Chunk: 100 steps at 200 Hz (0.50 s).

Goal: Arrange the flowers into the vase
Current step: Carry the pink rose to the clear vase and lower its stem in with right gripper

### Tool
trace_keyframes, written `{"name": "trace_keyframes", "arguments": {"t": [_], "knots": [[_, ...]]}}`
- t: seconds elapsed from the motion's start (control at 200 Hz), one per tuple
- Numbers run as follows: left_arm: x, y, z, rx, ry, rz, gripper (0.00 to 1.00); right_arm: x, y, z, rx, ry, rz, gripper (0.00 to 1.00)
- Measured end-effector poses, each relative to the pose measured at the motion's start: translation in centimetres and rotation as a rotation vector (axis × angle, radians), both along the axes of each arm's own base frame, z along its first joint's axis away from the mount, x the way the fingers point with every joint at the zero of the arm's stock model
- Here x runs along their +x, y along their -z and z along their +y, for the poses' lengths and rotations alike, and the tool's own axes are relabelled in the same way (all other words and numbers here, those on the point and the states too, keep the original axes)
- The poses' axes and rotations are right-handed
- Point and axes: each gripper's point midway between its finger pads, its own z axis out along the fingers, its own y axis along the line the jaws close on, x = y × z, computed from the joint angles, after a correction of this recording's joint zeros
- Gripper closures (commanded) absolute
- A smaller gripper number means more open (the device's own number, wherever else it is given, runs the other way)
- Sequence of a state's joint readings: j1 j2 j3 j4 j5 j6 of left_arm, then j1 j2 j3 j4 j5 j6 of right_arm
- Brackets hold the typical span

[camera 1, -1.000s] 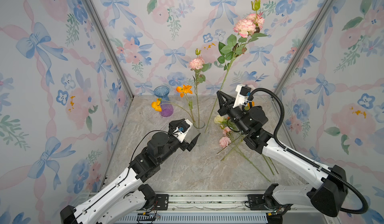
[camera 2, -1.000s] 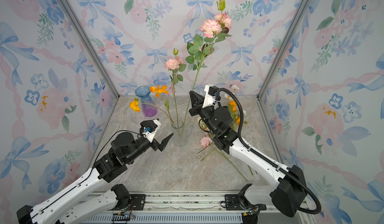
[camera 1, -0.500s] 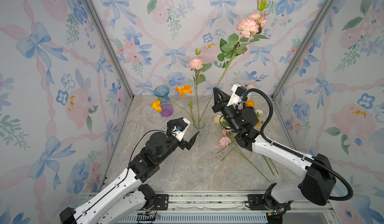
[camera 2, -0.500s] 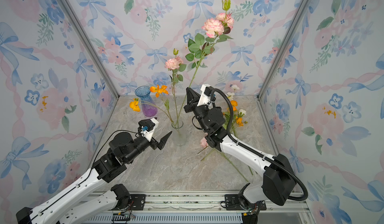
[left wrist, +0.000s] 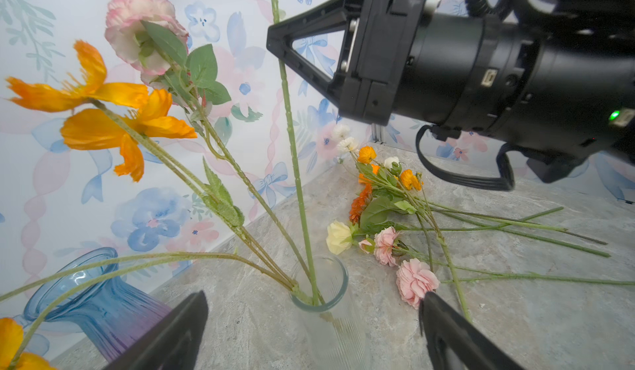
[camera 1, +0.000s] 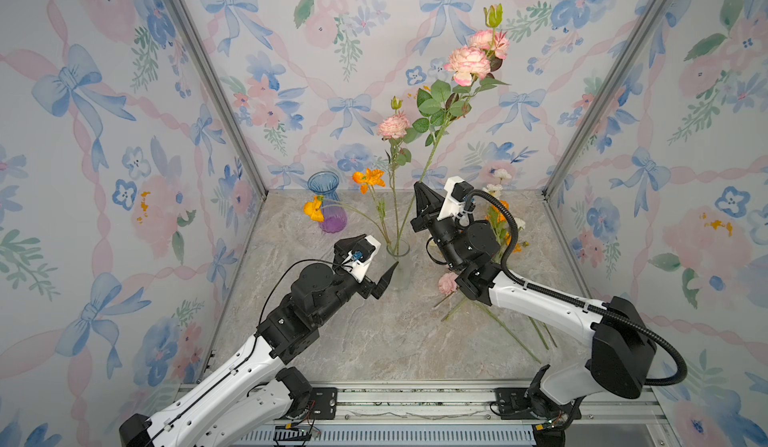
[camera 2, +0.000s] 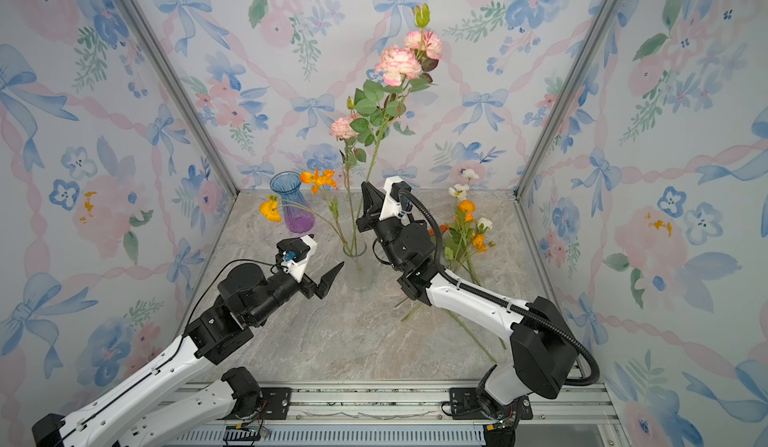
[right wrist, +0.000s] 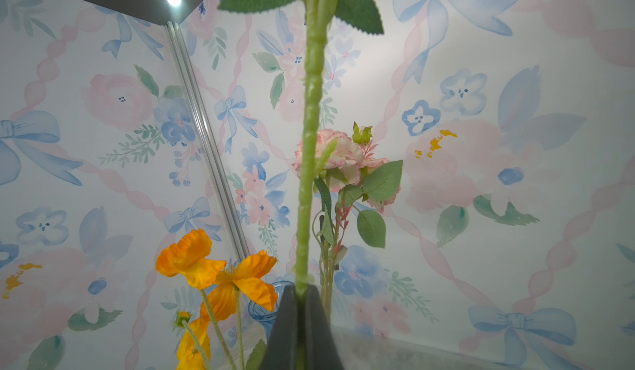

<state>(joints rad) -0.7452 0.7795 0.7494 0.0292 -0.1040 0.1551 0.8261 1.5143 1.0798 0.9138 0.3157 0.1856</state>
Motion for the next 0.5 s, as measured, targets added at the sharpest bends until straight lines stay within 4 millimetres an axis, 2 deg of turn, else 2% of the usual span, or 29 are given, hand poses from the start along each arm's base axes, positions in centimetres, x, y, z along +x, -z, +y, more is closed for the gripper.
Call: {"name": "trace_keyframes", "arguments": {"t": [0.18,0.36,0.5], "knots": [[-0.1,0.0,-0.1,0.0,0.007,0.001,0.02,0.4,2.1,0.0,0.002,0.02,0.025,1.0],[-0.1,0.0,-0.1,0.0,0.008,0.001,0.02,0.4,5.5,1.4,-0.029,0.013,0.073,1.0],[-0.1,0.1,-0.2,0.001,0.011,0.002,0.02,0.1,7.1,2.0,-0.033,0.014,0.091,1.0]]}}
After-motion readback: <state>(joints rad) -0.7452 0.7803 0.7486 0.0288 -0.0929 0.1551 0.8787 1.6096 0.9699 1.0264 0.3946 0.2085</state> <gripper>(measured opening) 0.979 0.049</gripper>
